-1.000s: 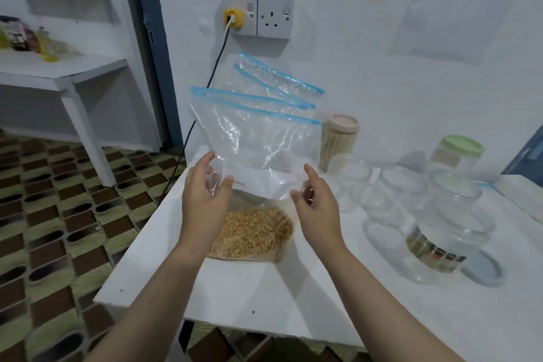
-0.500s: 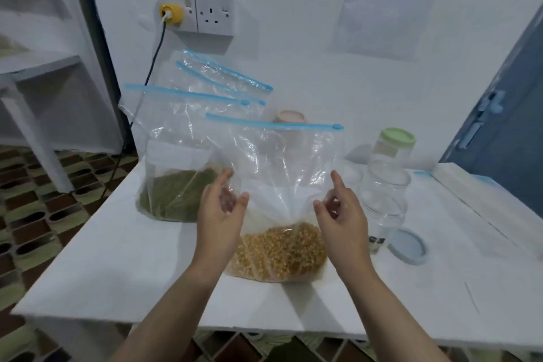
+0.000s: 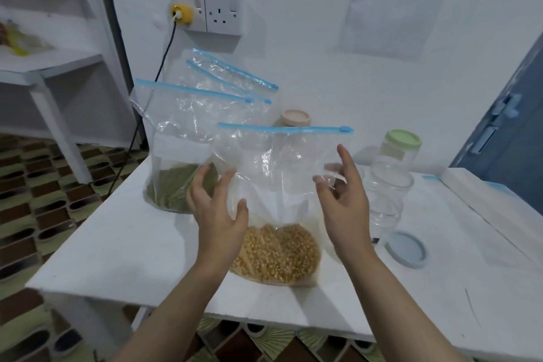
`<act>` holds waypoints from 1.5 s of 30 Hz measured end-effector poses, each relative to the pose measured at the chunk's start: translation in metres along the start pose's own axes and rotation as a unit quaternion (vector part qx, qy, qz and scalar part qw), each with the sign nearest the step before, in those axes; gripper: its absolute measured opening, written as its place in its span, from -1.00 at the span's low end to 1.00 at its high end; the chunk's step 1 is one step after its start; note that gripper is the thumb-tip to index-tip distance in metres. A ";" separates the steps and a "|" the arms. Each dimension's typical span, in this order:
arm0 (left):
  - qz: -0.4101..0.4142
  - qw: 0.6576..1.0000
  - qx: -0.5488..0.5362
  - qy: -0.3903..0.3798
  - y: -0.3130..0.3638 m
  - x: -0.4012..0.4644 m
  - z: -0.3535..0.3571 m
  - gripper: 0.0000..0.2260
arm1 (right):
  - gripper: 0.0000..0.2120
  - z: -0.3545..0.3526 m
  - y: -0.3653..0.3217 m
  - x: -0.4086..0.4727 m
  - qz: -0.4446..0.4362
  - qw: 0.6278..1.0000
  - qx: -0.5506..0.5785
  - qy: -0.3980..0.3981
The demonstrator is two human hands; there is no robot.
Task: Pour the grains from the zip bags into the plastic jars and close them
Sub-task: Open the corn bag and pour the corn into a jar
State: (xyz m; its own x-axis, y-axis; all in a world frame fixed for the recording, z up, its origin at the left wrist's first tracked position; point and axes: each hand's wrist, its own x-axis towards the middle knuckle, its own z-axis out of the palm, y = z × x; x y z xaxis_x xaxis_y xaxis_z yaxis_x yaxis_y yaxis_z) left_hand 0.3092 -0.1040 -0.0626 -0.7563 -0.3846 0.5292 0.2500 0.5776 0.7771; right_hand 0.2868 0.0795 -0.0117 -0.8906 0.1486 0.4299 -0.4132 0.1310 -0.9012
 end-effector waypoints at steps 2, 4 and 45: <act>0.049 0.999 0.017 -0.002 0.010 0.005 0.003 -0.59 | -0.41 0.000 -0.008 0.007 -0.014 1.000 0.014 0.013; 0.088 0.996 0.006 -0.011 0.022 0.012 0.006 -0.64 | -0.39 -0.002 -0.018 0.013 -0.035 0.999 0.025 0.011; 0.085 0.989 0.120 -0.028 0.034 0.150 0.011 -0.91 | -0.80 -0.066 0.016 0.103 0.031 0.989 -0.047 0.139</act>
State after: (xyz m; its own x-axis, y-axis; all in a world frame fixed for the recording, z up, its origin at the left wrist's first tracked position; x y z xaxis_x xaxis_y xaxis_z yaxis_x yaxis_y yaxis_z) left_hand 0.1977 -0.1343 0.0395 -0.7491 -0.2305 0.6211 0.2313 0.7875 0.5712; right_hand 0.2005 0.1614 0.0217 -0.8215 0.4212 0.3844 -0.3285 0.2015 -0.9228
